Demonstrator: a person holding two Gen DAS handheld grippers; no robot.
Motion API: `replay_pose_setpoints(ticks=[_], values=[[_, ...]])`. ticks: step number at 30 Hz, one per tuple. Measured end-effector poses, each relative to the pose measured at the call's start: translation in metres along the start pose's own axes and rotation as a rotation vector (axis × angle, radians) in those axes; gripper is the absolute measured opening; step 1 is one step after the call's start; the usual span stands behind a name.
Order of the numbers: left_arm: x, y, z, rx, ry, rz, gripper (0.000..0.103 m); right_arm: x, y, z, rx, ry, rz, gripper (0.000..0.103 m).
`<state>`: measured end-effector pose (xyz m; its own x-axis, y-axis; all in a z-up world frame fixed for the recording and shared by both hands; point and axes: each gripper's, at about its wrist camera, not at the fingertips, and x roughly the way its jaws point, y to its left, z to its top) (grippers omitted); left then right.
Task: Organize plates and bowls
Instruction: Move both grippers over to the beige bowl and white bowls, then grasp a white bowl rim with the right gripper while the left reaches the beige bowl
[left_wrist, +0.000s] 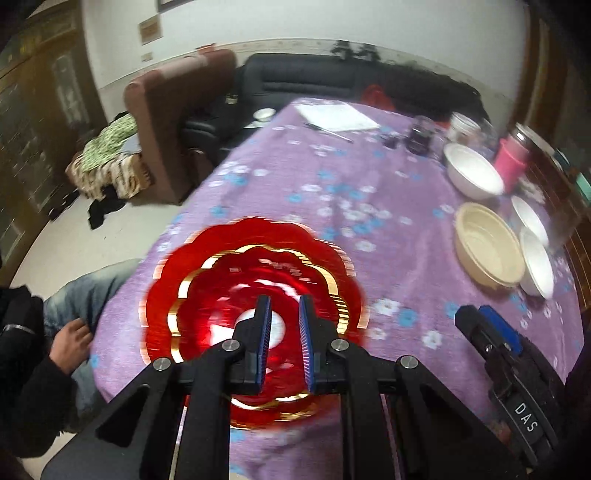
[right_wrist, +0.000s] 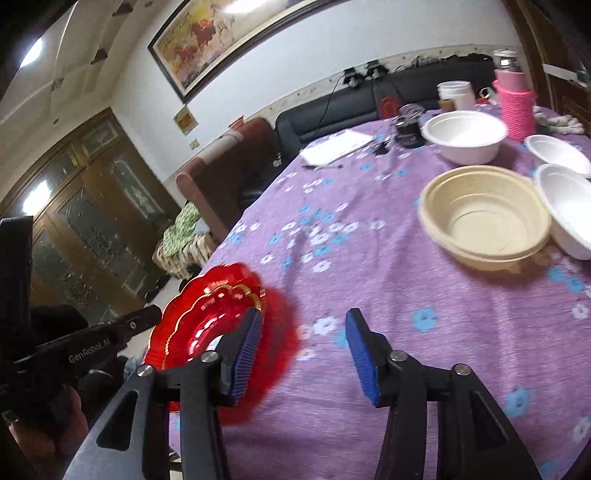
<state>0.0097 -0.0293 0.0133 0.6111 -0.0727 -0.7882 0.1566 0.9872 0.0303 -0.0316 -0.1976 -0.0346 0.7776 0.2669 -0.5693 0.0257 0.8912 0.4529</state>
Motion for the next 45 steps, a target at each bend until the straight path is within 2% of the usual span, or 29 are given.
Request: replay_pose_setpoints(ticks=[5, 8, 12, 19, 24, 28, 31, 34, 39, 45], values=[[0.002, -0.047, -0.002, 0.064, 0.019, -0.068, 0.013, -0.025, -0.034, 0.004, 0.004, -0.067, -0.039, 0.054], [0.006, -0.076, -0.004, 0.103, 0.037, -0.101, 0.013, -0.041, -0.065, 0.006, 0.044, -0.086, -0.050, 0.054], [0.012, -0.112, -0.003, 0.148, 0.069, -0.146, 0.013, -0.068, -0.114, 0.008, 0.111, -0.131, -0.116, 0.054], [0.017, -0.151, 0.012, 0.142, 0.086, -0.215, 0.013, -0.122, -0.192, 0.023, 0.183, -0.230, -0.251, 0.057], [0.022, -0.171, 0.026, 0.128, 0.100, -0.244, 0.013, -0.139, -0.228, 0.044, 0.205, -0.263, -0.301, 0.060], [0.030, -0.177, 0.033, 0.117, 0.109, -0.237, 0.013, -0.138, -0.253, 0.062, 0.263, -0.258, -0.273, 0.060], [0.044, -0.180, 0.037, 0.089, 0.148, -0.235, 0.013, -0.136, -0.259, 0.071, 0.279, -0.253, -0.206, 0.060], [0.048, -0.192, 0.035, 0.111, 0.160, -0.241, 0.013, -0.131, -0.260, 0.074, 0.261, -0.263, -0.236, 0.061], [0.051, -0.217, 0.033, 0.154, 0.172, -0.262, 0.013, -0.116, -0.289, 0.089, 0.295, -0.224, -0.237, 0.061], [0.048, -0.250, 0.032, 0.184, 0.188, -0.328, 0.012, -0.091, -0.323, 0.099, 0.366, -0.137, -0.142, 0.061]])
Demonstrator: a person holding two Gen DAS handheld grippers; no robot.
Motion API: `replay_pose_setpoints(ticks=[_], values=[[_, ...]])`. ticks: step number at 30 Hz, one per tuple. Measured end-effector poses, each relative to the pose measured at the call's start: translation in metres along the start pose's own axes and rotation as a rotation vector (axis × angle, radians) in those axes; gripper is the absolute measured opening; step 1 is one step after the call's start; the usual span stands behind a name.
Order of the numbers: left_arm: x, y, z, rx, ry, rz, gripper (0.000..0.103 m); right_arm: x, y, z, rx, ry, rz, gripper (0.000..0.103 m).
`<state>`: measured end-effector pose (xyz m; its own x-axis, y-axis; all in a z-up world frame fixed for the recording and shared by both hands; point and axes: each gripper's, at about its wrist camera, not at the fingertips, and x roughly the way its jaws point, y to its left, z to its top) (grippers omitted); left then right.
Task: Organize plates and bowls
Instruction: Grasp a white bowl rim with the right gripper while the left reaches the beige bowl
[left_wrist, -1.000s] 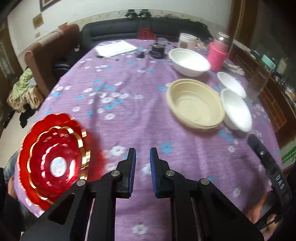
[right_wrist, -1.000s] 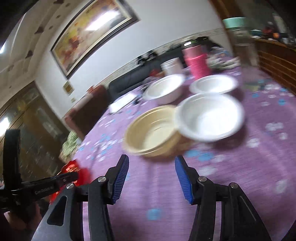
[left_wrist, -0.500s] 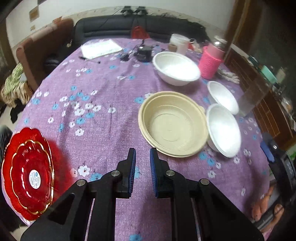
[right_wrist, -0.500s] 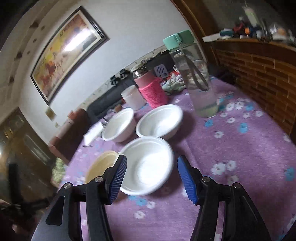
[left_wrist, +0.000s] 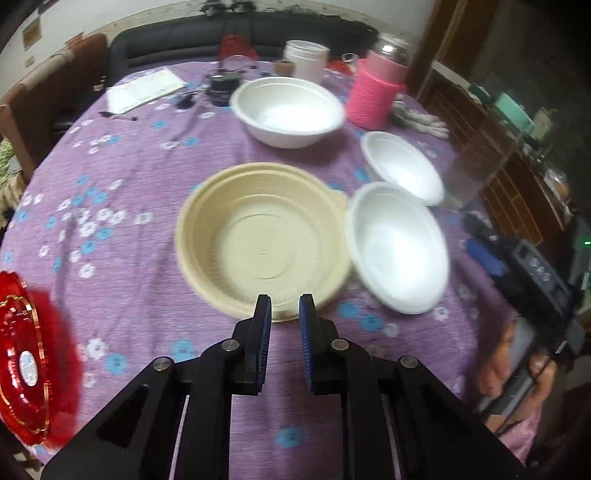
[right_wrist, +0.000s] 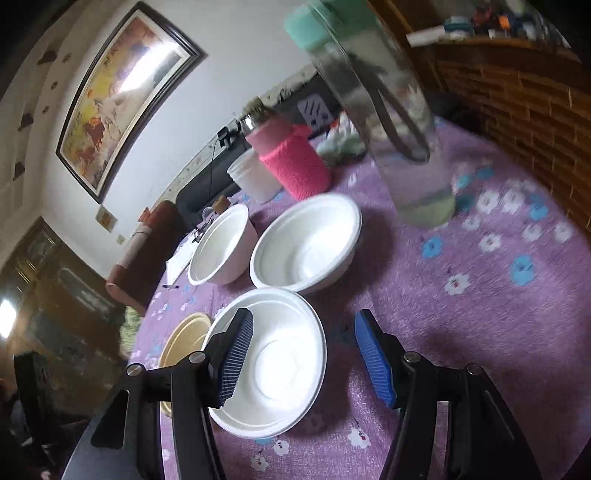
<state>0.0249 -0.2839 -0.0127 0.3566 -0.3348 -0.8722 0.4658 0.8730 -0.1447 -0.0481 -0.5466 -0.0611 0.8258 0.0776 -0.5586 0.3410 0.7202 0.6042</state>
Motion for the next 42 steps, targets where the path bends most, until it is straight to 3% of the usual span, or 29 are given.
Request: replay_pose_setpoints(ticks=[5, 7, 8, 9, 11, 17, 20, 25, 31, 37, 42], values=[[0.004, -0.013, 0.032, -0.003, -0.042, 0.008, 0.016, 0.002, -0.018, -0.002, 0.082, -0.003, 0.088, 0.061], [0.009, -0.018, 0.051, 0.000, -0.054, 0.033, 0.036, 0.004, -0.020, -0.002, 0.092, 0.008, 0.119, 0.061], [0.011, -0.021, 0.062, 0.003, -0.061, 0.037, 0.051, 0.005, -0.021, -0.002, 0.100, 0.019, 0.134, 0.061], [0.014, -0.025, 0.071, 0.012, -0.073, 0.047, 0.056, 0.006, -0.022, -0.002, 0.114, 0.035, 0.157, 0.061], [0.022, -0.032, 0.087, 0.045, -0.079, 0.083, 0.056, 0.006, -0.027, 0.000, 0.142, 0.046, 0.189, 0.061], [0.059, -0.056, 0.112, 0.159, 0.000, 0.084, 0.056, 0.010, -0.046, 0.006, 0.260, 0.121, 0.324, 0.061], [0.066, -0.063, 0.116, 0.200, -0.008, 0.079, 0.056, 0.019, -0.055, 0.006, 0.320, 0.175, 0.357, 0.061], [0.078, -0.071, 0.119, 0.256, 0.019, 0.033, 0.056, 0.033, -0.053, 0.001, 0.337, 0.252, 0.345, 0.061], [0.087, -0.068, 0.119, 0.301, 0.069, -0.046, 0.056, 0.041, -0.047, 0.000, 0.329, 0.277, 0.350, 0.061], [0.093, -0.078, 0.111, 0.385, 0.109, -0.065, 0.056, 0.046, -0.045, -0.001, 0.332, 0.297, 0.358, 0.061], [0.090, -0.079, 0.110, 0.417, 0.090, -0.018, 0.056, 0.048, -0.044, -0.001, 0.331, 0.304, 0.354, 0.061]])
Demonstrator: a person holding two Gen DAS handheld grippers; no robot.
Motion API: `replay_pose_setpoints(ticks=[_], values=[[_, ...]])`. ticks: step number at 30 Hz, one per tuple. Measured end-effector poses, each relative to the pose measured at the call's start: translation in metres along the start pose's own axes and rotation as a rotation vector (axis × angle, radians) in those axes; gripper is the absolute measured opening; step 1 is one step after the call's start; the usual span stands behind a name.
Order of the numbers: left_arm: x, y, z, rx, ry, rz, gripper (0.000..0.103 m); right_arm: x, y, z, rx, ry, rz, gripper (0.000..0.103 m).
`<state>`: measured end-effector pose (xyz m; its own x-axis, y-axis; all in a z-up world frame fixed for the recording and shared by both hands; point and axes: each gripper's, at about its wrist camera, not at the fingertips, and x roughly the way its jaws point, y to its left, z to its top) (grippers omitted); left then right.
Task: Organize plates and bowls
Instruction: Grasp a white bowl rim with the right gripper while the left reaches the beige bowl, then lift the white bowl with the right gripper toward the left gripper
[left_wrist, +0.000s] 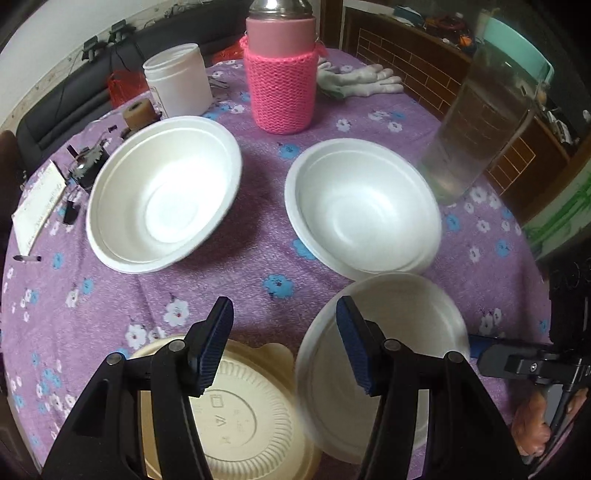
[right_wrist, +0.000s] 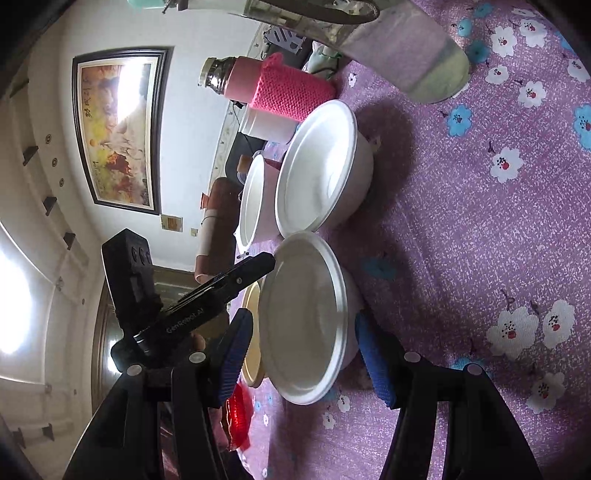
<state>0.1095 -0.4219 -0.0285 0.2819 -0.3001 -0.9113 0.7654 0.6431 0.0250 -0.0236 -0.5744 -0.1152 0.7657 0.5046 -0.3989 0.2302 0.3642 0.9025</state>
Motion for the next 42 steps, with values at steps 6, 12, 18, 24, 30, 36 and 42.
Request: replay_pose_setpoints(ticks=[6, 12, 18, 24, 30, 36, 42], values=[[-0.009, 0.003, 0.007, 0.018, -0.029, 0.056, 0.057, 0.001, -0.002, 0.000, -0.003, 0.005, 0.003, 0.061], [0.006, -0.011, 0.004, 0.107, 0.002, 0.131, 0.057, 0.002, -0.002, -0.001, -0.006, 0.010, 0.001, 0.061], [0.006, -0.014, 0.004, 0.141, -0.010, 0.205, 0.057, 0.000, -0.004, -0.001, -0.001, 0.008, 0.011, 0.061], [0.007, -0.014, 0.005, 0.182, -0.006, 0.229, 0.058, 0.000, -0.002, -0.002, -0.008, 0.005, 0.006, 0.061], [0.022, -0.025, 0.000, 0.223, 0.036, 0.264, 0.058, 0.000, 0.000, -0.004, -0.029, 0.004, -0.007, 0.061], [0.017, -0.034, -0.002, 0.272, 0.031, 0.290, 0.058, 0.002, -0.001, -0.005, -0.030, 0.019, -0.049, 0.057], [0.019, -0.032, -0.001, 0.284, 0.041, 0.312, 0.058, -0.002, 0.003, -0.006, -0.070, 0.017, -0.112, 0.032]])
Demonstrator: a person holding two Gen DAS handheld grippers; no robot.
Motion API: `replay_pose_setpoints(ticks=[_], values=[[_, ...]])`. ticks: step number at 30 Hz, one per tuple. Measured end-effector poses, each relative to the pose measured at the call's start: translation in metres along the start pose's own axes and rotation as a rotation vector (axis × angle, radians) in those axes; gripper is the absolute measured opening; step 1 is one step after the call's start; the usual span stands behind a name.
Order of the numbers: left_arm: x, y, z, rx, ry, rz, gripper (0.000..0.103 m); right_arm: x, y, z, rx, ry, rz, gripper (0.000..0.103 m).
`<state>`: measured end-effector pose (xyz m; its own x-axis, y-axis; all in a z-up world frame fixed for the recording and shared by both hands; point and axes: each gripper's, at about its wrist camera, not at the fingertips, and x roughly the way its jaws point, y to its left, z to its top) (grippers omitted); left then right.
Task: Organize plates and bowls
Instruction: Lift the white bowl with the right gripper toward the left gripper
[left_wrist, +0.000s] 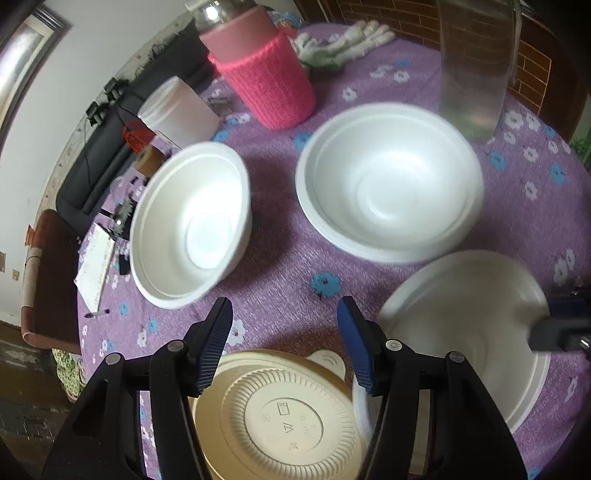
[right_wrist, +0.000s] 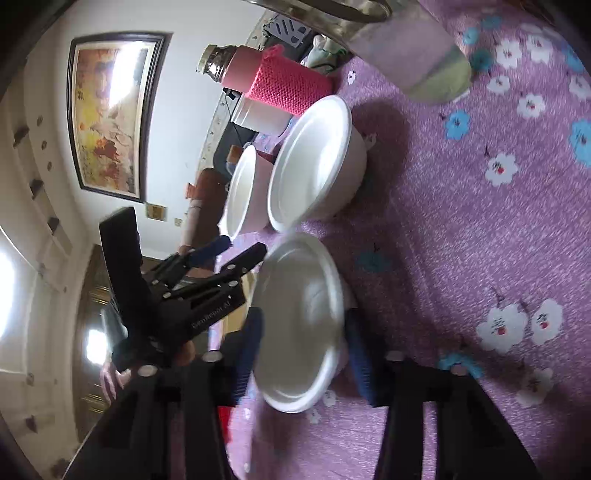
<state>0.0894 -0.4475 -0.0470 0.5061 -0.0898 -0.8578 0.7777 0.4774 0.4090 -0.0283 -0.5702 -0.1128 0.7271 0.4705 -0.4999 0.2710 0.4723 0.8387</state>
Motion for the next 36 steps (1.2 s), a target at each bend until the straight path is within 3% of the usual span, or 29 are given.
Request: replay_pose_setpoints(ticks=[1, 3, 11, 16, 19, 26, 36], values=[[0.000, -0.001, 0.000, 0.007, 0.000, 0.005, 0.058, 0.000, 0.001, -0.001, -0.016, 0.002, -0.032, 0.018], [-0.001, -0.001, 0.000, 0.008, 0.003, -0.003, 0.058, 0.004, 0.002, -0.003, -0.047, 0.008, -0.113, 0.011], [-0.007, 0.001, 0.000, 0.018, 0.012, -0.019, 0.058, -0.004, 0.006, -0.005, -0.088, -0.009, -0.156, 0.006], [-0.007, -0.006, -0.005, 0.017, 0.034, -0.084, 0.058, -0.020, -0.002, 0.001, -0.078, -0.048, -0.192, 0.006], [-0.008, -0.017, -0.008, 0.035, 0.036, -0.061, 0.058, -0.023, 0.002, 0.001, -0.104, -0.064, -0.204, 0.006], [-0.008, -0.009, -0.005, -0.049, 0.077, -0.083, 0.060, -0.021, 0.001, 0.000, -0.113, -0.072, -0.223, 0.007], [0.010, -0.011, -0.010, -0.077, 0.157, -0.036, 0.062, -0.024, -0.001, 0.000, -0.110, -0.079, -0.238, 0.007]])
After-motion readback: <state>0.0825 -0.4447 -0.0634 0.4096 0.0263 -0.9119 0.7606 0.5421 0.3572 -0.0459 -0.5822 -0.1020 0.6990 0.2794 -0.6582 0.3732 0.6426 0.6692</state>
